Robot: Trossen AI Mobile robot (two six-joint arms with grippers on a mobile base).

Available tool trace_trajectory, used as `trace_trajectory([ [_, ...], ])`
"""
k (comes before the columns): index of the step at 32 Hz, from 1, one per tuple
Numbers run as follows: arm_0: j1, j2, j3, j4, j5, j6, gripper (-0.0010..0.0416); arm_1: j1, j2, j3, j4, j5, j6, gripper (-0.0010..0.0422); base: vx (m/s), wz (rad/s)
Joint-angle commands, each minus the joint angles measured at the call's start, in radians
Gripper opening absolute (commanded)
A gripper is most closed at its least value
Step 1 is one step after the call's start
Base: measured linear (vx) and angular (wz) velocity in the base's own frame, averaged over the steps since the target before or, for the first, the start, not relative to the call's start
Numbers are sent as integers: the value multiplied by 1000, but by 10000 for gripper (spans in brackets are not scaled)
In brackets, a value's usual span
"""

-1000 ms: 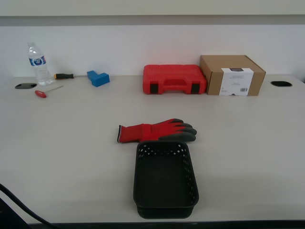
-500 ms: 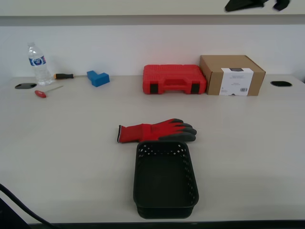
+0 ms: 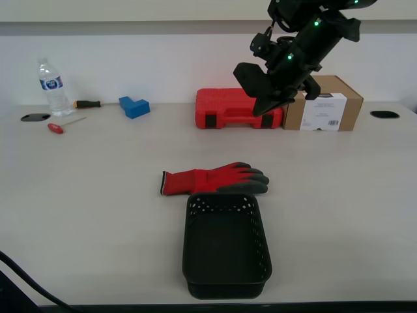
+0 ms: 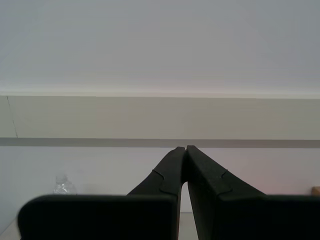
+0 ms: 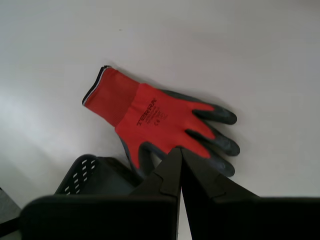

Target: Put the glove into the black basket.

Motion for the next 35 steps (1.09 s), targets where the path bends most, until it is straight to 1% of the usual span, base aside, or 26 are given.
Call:
trace_trajectory([
  [1,16,106,89,-47,8,-26,1,0,0,1,5,-1,0,0,0,0],
  [3,23,161,134,-80,9,-35,1,0,0,1,5,-1,0,0,0,0],
  [11,56,356,290,-220,11,-35,3,0,0,1,5,-1,0,0,0,0],
  [14,57,409,340,-256,-19,-35,3,0,0,1,5,-2,0,0,0,0],
  [16,57,437,367,-259,-34,-26,3,0,0,1,5,-2,0,0,0,0],
  [18,57,437,373,-255,-38,-26,13,0,0,1,5,-2,0,0,0,0],
  [19,57,437,375,-246,-30,-26,43,0,0,1,5,-2,0,0,0,0],
  [20,57,437,377,-245,-16,-26,60,0,0,1,5,-2,0,0,0,0],
  [21,57,437,383,-246,17,-39,99,0,0,1,5,-2,0,0,0,0],
  [23,57,437,387,-246,37,-48,131,0,0,1,5,-4,0,0,0,0],
  [24,57,437,388,-245,54,-54,155,0,0,1,5,-4,0,0,0,0],
  [25,57,437,385,-241,87,-69,189,0,0,1,5,-4,0,0,0,0],
  [26,58,437,384,-241,98,-74,200,0,0,1,5,-4,0,0,0,0],
  [27,58,437,381,-241,128,-76,219,0,0,1,5,-4,0,0,0,0],
  [28,58,437,380,-242,143,-76,225,0,0,1,5,-4,0,0,0,0],
  [29,60,437,380,-247,172,-79,236,0,0,1,5,-4,0,0,0,0],
  [31,63,452,380,-241,191,-85,239,0,0,1,5,-4,0,0,0,0],
  [33,66,479,390,-244,190,-85,236,0,0,1,4,-4,0,0,0,0],
  [35,76,539,417,-267,187,-85,229,0,0,1,4,-4,0,0,0,0],
])
